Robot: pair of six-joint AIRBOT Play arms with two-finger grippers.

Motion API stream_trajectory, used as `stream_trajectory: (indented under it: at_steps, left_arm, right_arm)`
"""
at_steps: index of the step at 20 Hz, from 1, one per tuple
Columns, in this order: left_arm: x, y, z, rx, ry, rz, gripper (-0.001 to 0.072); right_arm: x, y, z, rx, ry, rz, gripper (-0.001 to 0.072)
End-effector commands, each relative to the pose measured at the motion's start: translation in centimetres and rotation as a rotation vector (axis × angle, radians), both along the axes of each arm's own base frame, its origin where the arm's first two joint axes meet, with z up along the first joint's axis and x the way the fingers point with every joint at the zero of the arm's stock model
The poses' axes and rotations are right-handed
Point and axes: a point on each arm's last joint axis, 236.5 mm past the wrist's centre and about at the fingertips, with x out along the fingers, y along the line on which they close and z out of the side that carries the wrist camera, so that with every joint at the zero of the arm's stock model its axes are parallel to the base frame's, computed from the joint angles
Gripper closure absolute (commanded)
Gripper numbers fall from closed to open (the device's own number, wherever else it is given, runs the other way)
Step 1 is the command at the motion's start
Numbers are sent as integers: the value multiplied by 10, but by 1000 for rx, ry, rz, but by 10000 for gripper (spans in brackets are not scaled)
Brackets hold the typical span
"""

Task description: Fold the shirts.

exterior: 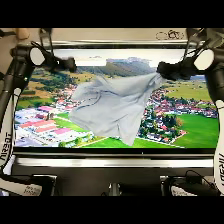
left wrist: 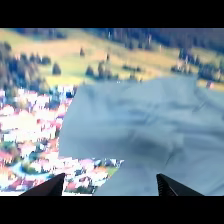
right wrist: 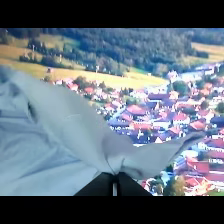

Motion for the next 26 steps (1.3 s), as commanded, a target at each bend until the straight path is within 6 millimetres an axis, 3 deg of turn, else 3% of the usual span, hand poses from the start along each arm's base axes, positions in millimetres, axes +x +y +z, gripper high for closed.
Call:
stream_trajectory:
  at_steps: [1,3,6,8,10,12,14,15,17,18,19,21,24,26]
  left_arm:
    - [-76,24,-46,55,371,-62,-13]
    - [-111,19,-66,-20,457,-59,-13]
    - [-170,2,-127,-157,549,33,-13]
    - [-196,-17,-160,-295,581,114,-13]
    - [-209,-25,-186,-358,608,172,-13]
    - [-206,-25,-199,-373,599,203,-13]
    - [-187,-23,-203,-381,530,230,10]
    - [-172,-19,-202,-389,475,249,164]
    - [-144,-7,-197,-405,384,293,318]
    - [-133,1,-195,-412,363,315,443]
    - [-122,11,-192,-415,344,328,683]
    - [-92,33,-170,-411,258,313,680]
    - [-24,90,-89,-400,26,337,683]
    - [7,128,-42,-399,-71,368,684]
  right_arm:
    - [-20,-11,-38,-83,162,38,694]
    - [-23,-13,-40,-102,174,53,694]
    - [-23,-13,-40,-100,175,53,693]
    - [-23,-12,-40,-96,175,54,693]
    - [-24,-9,-40,-85,176,57,693]
    - [-24,-9,-40,-84,176,60,693]
    - [-24,-9,-39,-83,175,60,693]
    - [-24,-9,-39,-83,175,60,693]
    - [-25,-9,-34,-81,163,60,692]
    - [-26,-9,-26,-83,145,59,692]
    - [-27,-10,-17,-86,121,56,692]
    - [-30,-18,4,-112,64,44,693]
    - [-46,-30,28,-152,32,23,694]
    - [-81,-25,21,-96,164,-14,694]
